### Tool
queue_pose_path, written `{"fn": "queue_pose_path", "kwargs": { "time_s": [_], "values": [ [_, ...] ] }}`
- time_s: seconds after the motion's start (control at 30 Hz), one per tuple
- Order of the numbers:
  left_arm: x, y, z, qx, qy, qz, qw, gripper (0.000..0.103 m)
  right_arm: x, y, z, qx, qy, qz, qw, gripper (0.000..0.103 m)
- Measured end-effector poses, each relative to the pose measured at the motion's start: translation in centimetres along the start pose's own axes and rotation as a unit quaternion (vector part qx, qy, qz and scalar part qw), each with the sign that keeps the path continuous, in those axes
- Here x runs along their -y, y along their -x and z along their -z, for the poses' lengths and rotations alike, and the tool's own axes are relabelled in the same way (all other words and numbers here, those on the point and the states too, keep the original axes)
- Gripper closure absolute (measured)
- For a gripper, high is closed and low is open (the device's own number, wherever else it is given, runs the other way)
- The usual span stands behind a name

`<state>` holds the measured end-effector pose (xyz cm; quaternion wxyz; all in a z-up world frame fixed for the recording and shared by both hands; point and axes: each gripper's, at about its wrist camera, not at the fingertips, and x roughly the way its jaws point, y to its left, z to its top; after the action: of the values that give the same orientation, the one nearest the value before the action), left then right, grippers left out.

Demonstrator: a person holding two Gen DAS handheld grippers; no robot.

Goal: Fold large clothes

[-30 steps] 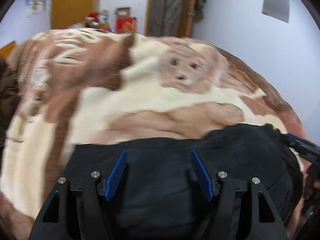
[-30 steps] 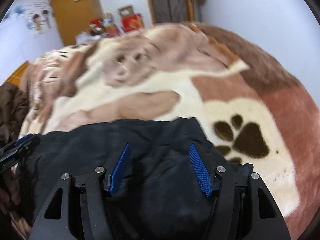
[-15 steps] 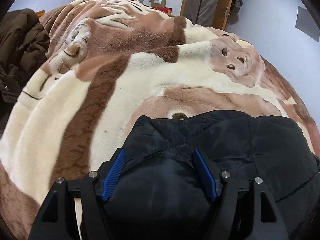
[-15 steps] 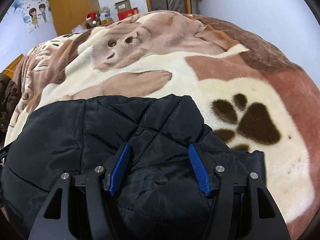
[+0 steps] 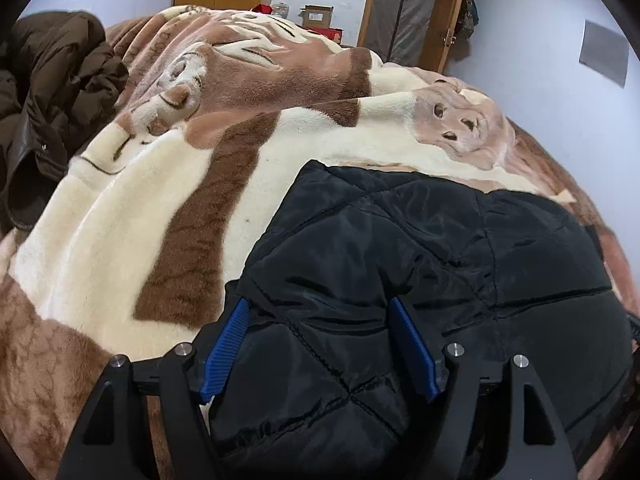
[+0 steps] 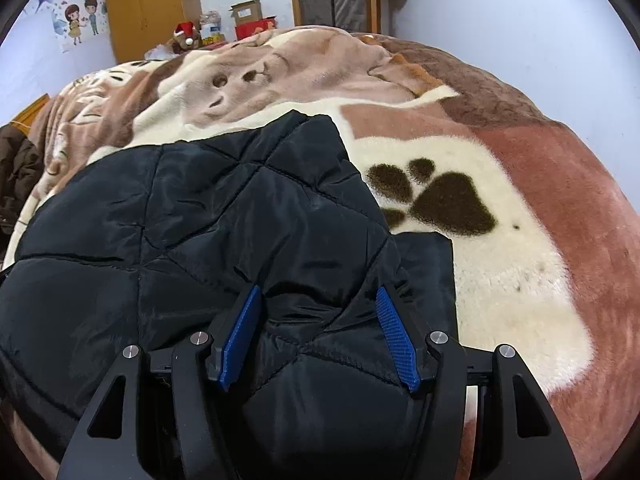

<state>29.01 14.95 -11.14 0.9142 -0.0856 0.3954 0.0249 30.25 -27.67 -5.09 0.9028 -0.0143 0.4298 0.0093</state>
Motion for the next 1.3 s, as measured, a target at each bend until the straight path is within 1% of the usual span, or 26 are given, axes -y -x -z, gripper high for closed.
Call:
{"fn": "queue_pose_path", "kwargs": {
  "time_s": [0.13,0.2,0.27,0.33,0.43,0.5,0.57,0.6,0.67,0.77,0.9,1.03,1.13,1.2,1.3],
  "values": [
    [-0.1,0.4,-0.1,-0.009,0.002,-0.004,1.0,0.028,0.2,0.2,0.0,-0.009,0.004,-0.002,1.0,0.043],
    [0.2,1.4,-0.3,-0.016,0.003,-0.013,0.9998,0.029,0.0,1.3,-0.7,-0.02,0.005,0.01,1.0,0.043],
    [0.6,2.7,-0.2,-0.02,-0.006,-0.03,0.9993,0.03,-0.2,3.1,-1.1,-0.01,0.003,0.007,1.0,0.044],
    [1.0,4.2,0.0,-0.021,-0.019,-0.043,0.9986,0.032,-0.3,4.9,-0.8,-0.002,-0.001,-0.008,1.0,0.044],
    [1.3,6.6,0.8,-0.015,-0.022,-0.04,0.9988,0.032,-0.5,7.3,0.2,0.009,0.005,-0.009,1.0,0.044],
    [1.4,7.3,1.5,-0.016,-0.021,-0.037,0.999,0.032,-0.4,7.1,1.3,-0.006,0.004,-0.005,1.0,0.044],
    [1.4,6.8,2.4,-0.032,-0.019,-0.032,0.9988,0.033,-0.1,5.8,2.4,-0.033,0.003,0.006,0.999,0.044],
    [1.3,6.1,2.9,-0.045,-0.017,-0.034,0.9983,0.034,0.1,5.1,2.8,-0.042,-0.001,0.004,0.999,0.044],
    [1.0,5.0,3.5,-0.057,-0.009,-0.031,0.9978,0.034,0.1,4.4,3.0,-0.045,-0.003,0.004,0.999,0.044],
    [1.3,4.6,3.7,-0.056,-0.011,-0.034,0.9978,0.034,-0.3,3.9,2.9,-0.048,0.007,0.012,0.999,0.044],
    [1.5,4.3,3.8,-0.058,-0.012,-0.033,0.9977,0.034,-0.1,3.7,3.1,-0.049,0.003,0.008,0.999,0.044],
    [1.6,4.1,3.8,-0.061,-0.014,-0.033,0.9975,0.033,0.0,3.7,3.2,-0.051,0.004,0.009,0.999,0.044],
    [1.6,4.4,3.6,-0.064,-0.011,-0.034,0.9973,0.034,-0.1,4.5,2.7,-0.057,-0.001,0.014,0.998,0.044],
    [1.4,5.2,3.3,-0.061,-0.006,-0.032,0.9976,0.035,0.1,5.8,2.1,-0.043,-0.009,0.006,0.999,0.044],
    [0.8,6.5,2.9,-0.047,0.004,-0.021,0.9986,0.036,0.9,6.8,1.6,-0.03,-0.027,-0.008,0.999,0.044]
  ]
}}
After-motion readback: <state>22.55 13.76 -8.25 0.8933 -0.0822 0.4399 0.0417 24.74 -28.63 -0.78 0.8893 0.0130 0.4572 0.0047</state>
